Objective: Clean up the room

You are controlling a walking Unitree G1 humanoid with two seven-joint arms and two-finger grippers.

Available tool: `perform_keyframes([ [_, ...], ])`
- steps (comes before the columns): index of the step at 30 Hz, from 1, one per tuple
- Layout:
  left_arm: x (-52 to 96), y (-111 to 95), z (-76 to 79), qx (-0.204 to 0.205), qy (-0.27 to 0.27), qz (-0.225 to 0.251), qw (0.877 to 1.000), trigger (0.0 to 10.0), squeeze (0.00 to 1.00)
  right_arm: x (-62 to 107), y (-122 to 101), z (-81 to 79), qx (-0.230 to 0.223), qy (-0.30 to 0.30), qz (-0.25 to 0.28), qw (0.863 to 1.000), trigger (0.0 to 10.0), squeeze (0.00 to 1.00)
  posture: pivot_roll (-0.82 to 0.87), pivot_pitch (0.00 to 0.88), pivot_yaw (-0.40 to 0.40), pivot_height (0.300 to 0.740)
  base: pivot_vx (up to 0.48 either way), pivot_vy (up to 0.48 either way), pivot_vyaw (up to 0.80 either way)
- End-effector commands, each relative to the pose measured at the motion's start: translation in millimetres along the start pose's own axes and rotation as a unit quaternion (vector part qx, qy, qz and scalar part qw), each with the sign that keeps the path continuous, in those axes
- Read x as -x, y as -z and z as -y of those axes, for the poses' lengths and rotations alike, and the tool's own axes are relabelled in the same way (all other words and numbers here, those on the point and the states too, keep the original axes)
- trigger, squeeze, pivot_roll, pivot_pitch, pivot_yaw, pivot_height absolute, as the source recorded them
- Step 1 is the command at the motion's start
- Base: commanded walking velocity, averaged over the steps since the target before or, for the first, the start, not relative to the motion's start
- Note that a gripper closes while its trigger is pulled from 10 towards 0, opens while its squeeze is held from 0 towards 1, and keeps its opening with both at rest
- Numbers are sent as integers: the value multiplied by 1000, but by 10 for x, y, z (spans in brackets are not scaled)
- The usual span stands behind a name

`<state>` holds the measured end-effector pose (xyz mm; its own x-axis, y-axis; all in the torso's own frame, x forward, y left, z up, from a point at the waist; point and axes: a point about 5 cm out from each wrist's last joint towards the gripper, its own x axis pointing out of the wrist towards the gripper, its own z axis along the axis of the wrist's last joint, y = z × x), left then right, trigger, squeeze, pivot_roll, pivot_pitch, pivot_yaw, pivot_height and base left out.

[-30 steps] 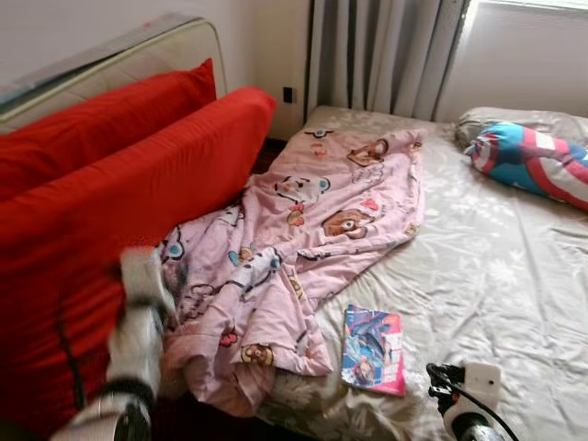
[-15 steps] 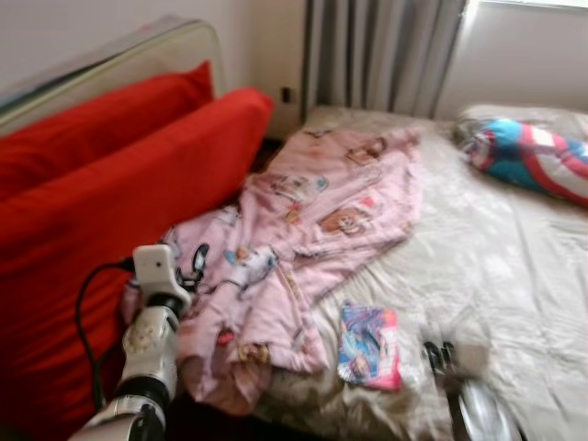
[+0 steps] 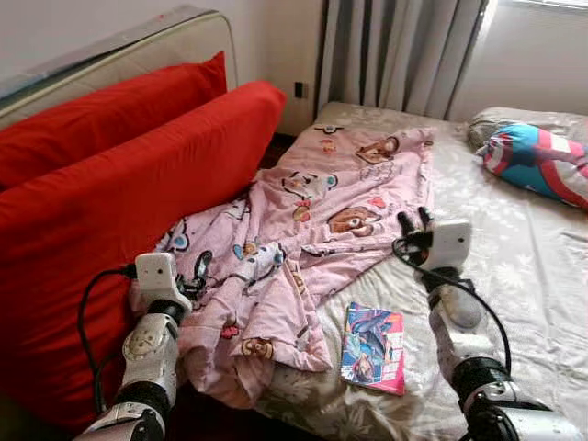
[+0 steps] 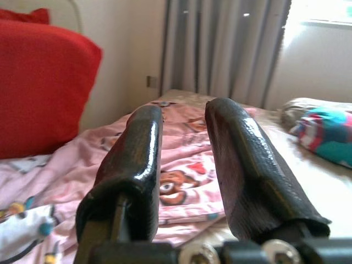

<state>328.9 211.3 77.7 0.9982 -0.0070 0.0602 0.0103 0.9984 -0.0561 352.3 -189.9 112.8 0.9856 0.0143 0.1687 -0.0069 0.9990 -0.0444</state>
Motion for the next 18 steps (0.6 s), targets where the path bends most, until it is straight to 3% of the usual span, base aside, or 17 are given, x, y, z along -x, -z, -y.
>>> perform_keyframes([
  [1, -40, -55, 16, -2, 5, 10, 1000, 10000, 0, 43, 61, 66, -9, 27, -16, 999, 10000, 0, 29, 0, -16, 740, 0, 0, 0],
  [10, -74, -102, -7, -3, 8, 13, 1000, 10000, 0, 30, 39, 204, -8, 65, -21, 998, 10000, 0, 27, 0, -12, 740, 0, 0, 0],
  [18, -80, -108, -2, -3, 9, 13, 1000, 10000, 0, -6, 58, 168, 1, 60, -43, 997, 10000, 0, 27, 0, -14, 735, 0, 0, 0],
])
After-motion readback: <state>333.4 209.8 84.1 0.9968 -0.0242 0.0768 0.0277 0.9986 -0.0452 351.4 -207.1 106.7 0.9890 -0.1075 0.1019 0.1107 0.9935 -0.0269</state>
